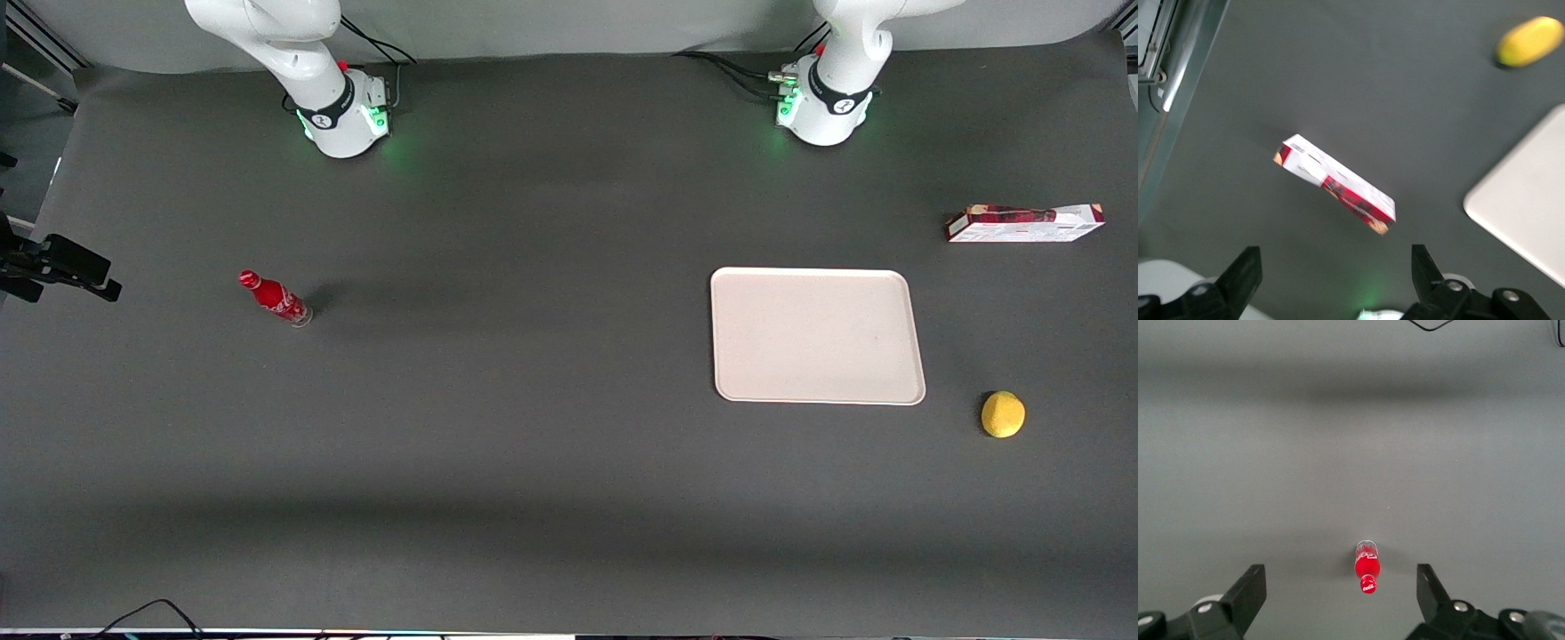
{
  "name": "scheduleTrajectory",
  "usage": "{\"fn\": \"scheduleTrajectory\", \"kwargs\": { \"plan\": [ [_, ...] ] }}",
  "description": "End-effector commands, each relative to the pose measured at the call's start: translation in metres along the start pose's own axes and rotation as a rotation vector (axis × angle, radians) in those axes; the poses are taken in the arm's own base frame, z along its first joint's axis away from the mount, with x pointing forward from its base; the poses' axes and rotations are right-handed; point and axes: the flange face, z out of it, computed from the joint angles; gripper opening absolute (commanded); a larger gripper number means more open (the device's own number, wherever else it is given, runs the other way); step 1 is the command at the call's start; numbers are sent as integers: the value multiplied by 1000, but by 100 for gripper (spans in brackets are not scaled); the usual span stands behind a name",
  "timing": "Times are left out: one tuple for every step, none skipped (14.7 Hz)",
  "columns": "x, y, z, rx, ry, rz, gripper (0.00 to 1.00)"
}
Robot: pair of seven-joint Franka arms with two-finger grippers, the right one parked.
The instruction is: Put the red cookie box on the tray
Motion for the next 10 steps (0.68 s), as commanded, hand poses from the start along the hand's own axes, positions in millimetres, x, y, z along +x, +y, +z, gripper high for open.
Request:
{"fn": "scheduleTrajectory", "kwargs": {
  "plan": [
    [-9,-40,102,-38,27,-115,100],
    [-15,-51,127,-52,35,-140,100],
    [-23,-57,150,-71,43,-171,100],
    [-28,-52,166,-77,38,-209,100],
    [-34,-47,177,-85,32,-258,100],
    [-39,-42,187,-90,26,-297,100],
    [-43,-37,196,-95,31,-312,100],
    [-46,-33,208,-100,52,-323,100],
    [-48,-29,222,-99,79,-342,100],
    [-50,-26,236,-95,99,-362,100]
  ]
}}
